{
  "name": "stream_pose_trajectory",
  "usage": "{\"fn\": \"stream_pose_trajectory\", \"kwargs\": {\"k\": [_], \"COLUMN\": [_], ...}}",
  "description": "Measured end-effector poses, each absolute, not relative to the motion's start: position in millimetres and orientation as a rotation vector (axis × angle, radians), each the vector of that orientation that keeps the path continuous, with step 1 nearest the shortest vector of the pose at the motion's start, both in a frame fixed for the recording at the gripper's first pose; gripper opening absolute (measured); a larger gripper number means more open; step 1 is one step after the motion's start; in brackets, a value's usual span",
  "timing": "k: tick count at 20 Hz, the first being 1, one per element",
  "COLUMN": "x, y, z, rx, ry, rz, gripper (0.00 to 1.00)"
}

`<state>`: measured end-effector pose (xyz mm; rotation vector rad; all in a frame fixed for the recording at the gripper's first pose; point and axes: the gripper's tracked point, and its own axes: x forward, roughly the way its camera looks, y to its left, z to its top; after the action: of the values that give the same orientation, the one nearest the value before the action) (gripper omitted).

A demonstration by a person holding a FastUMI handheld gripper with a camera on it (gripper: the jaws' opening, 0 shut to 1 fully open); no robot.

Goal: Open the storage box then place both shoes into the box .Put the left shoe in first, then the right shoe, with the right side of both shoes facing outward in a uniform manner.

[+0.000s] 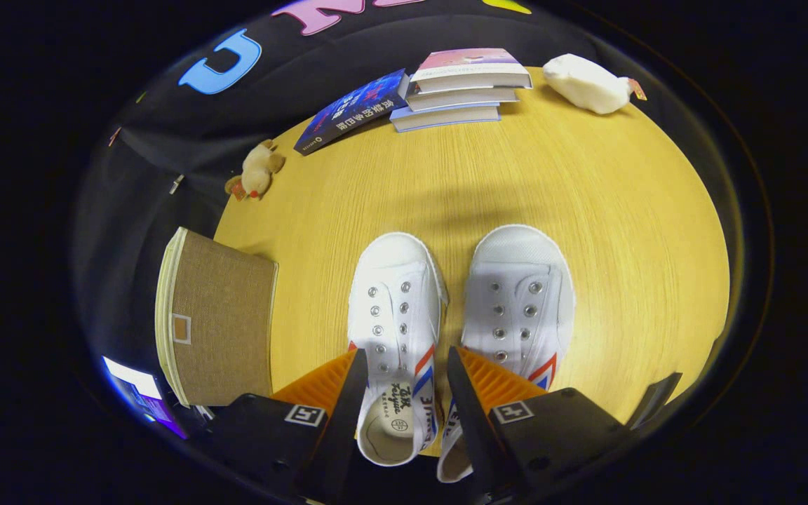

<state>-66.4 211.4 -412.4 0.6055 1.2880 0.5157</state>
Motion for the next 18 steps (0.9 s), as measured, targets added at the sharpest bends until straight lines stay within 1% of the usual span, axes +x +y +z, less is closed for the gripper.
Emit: {"fn": "stream_pose_trajectory", "kwargs": {"k": [1,2,6,7,8,10,11,12,14,18], "x": [-66,-65,-66,-66,-68,-66,-67,-67,-67,-67], "y": [214,219,225,227,224,213,215,215,215,217], "z": [-414,-416,-429,-429,-428,-445,-441,-439,-435,-408], "rx": [0.602,0.596,0.480,0.463,0.448,0.352,0.347,0.355,0.398,0.551], "ry": [1.293,1.299,1.293,1.281,1.266,1.241,1.232,1.231,1.253,1.265], "rz": [0.526,0.538,0.532,0.538,0.548,0.528,0.530,0.524,0.502,0.482], "gripper": [0.66,0.63,0.63,0.59,0.60,0.52,0.14,0.14,0.08,0.07]}}
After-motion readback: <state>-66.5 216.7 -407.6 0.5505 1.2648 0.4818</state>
